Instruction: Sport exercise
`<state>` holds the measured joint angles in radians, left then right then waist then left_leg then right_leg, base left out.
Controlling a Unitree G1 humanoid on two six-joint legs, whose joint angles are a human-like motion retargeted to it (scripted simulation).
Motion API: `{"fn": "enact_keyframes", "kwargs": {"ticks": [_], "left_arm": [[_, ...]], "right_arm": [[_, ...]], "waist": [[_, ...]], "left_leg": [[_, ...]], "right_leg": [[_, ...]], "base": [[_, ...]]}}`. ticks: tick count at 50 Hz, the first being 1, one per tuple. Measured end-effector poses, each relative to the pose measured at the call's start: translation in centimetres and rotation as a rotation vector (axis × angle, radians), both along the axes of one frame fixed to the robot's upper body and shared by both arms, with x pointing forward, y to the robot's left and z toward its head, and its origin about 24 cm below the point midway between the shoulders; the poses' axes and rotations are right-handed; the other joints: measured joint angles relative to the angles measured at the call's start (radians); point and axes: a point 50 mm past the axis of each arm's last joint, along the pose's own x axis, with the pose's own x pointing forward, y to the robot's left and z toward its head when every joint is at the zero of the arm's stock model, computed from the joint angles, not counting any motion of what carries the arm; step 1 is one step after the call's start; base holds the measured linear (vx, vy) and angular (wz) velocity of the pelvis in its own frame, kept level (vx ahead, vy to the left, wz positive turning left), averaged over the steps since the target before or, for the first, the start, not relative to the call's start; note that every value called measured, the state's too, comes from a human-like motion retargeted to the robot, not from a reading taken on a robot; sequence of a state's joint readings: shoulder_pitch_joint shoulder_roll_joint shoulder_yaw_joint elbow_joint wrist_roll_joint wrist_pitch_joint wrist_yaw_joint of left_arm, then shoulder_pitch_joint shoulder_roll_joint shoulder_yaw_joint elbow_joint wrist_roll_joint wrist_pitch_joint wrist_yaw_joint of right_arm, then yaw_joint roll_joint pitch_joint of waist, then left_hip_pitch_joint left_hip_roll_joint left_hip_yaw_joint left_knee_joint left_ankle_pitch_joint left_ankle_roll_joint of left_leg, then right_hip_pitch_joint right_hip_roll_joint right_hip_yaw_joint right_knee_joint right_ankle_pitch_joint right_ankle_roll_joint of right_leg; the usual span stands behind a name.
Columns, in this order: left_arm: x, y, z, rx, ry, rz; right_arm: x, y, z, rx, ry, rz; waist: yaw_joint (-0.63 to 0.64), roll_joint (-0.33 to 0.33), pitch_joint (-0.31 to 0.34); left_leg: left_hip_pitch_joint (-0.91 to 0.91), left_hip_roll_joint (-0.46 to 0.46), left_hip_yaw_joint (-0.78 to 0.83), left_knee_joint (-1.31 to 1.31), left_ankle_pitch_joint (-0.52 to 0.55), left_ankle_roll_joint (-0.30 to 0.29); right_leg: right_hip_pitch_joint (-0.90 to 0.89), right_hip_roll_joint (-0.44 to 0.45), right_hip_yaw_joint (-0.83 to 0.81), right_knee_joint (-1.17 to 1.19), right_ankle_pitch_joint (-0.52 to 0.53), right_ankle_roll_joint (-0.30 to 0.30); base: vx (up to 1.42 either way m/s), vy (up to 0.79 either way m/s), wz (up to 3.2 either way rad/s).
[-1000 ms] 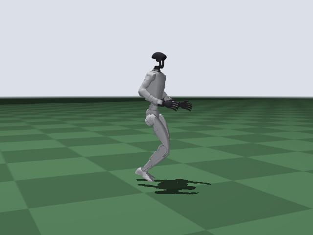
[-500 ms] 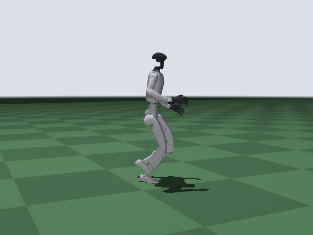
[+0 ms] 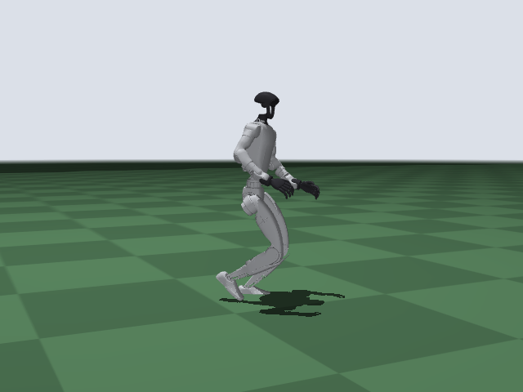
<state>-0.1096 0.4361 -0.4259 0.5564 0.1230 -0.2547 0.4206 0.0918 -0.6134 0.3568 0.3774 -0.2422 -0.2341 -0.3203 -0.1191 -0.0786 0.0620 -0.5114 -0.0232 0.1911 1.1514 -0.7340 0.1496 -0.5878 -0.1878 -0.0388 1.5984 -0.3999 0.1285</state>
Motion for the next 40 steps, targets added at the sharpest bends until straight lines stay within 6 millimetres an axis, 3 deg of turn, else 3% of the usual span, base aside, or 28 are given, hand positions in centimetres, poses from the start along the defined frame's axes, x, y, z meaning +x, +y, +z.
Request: {"fn": "enact_keyframes", "kwargs": {"ticks": [5, 10, 15, 18, 21, 24, 30, 35, 40], "left_arm": [[0.4, 0.7, -2.2, 0.007, 0.136, 0.077], [-1.2, 1.3, -4.6, -0.061, 0.295, 0.121], [-3.5, 2.2, -6.7, -0.11, 0.439, 0.172], [-5.5, 2.8, -8.1, -0.128, 0.53, 0.228], [-7.8, 3.8, -9.3, -0.131, 0.614, 0.305], [-9.7, 5.2, -10.1, -0.121, 0.678, 0.388], [-12.8, 7.5, -10.7, -0.086, 0.782, 0.489], [-15.0, 8.6, -11.0, -0.065, 0.834, 0.534], [-15.9, 8.9, -11.1, -0.06, 0.848, 0.552]], "right_arm": [[-3.1, -3.5, -3.8, -0.081, 0.214, -0.155], [-6.1, -5.4, -6.2, -0.097, 0.407, -0.244], [-7.6, -5.1, -7.9, -0.061, 0.538, -0.279], [-7.6, -3.9, -8.7, -0.034, 0.587, -0.256], [-6.1, -2.4, -8.7, -0.021, 0.573, -0.193], [-3.0, -0.8, -7.6, -0.024, 0.496, -0.111], [2.9, 0.6, -3.3, -0.037, 0.277, -0.007], [5.1, 0.8, -0.6, -0.037, 0.154, 0.019], [5.6, 0.7, 0.3, -0.043, 0.113, 0.027]], "waist": [[-0.05, 0.041, -0.01], [-0.077, 0.053, -0.035], [-0.045, 0.061, -0.047], [-0.006, 0.062, -0.036], [0.039, 0.066, -0.016], [0.091, 0.097, 0.014], [0.186, 0.14, 0.02], [0.224, 0.135, -0.007], [0.224, 0.13, -0.04]], "left_leg": [[0.027, -0.01, -0.012, -0.131, 0.04, -0.006], [0.121, -0.075, -0.033, -0.39, 0.149, -0.041], [0.173, -0.086, -0.038, -0.536, 0.206, -0.061], [0.144, -0.072, -0.039, -0.473, 0.184, -0.064], [0.076, -0.046, -0.059, -0.328, 0.168, -0.073], [-0.035, 0.024, -0.098, -0.105, 0.198, -0.102], [-0.235, 0.176, -0.092, 0.199, 0.199, -0.067], [-0.261, 0.184, -0.062, 0.123, 0.184, -0.065], [-0.214, 0.159, -0.022, -0.046, 0.166, -0.067]], "right_leg": [[-0.083, 0.031, 0.022, -0.028, -0.033, -0.032], [-0.045, 0.056, 0.039, -0.342, -0.093, -0.015], [0.049, 0.096, 0.037, -0.652, -0.125, -0.019], [0.085, 0.102, 0.013, -0.708, -0.173, -0.046], [0.096, 0.122, -0.002, -0.716, -0.219, -0.073], [0.107, 0.186, -0.021, -0.736, -0.224, -0.099], [0.121, 0.282, -0.05, -0.838, -0.181, -0.117], [0.144, 0.288, -0.055, -0.924, -0.145, -0.098], [0.16, 0.282, -0.061, -0.989, -0.123, -0.078]], "base": [[0.0, 0.02, -0.02], [0.02, -0.03, 0.03], [0.02, -0.12, -0.11], [-0.03, -0.16, -0.21], [-0.04, -0.15, -0.21], [-0.04, -0.12, -0.38], [-0.02, -0.07, -0.29], [0.0, -0.01, -0.04], [0.02, 0.01, 0.02]]}}
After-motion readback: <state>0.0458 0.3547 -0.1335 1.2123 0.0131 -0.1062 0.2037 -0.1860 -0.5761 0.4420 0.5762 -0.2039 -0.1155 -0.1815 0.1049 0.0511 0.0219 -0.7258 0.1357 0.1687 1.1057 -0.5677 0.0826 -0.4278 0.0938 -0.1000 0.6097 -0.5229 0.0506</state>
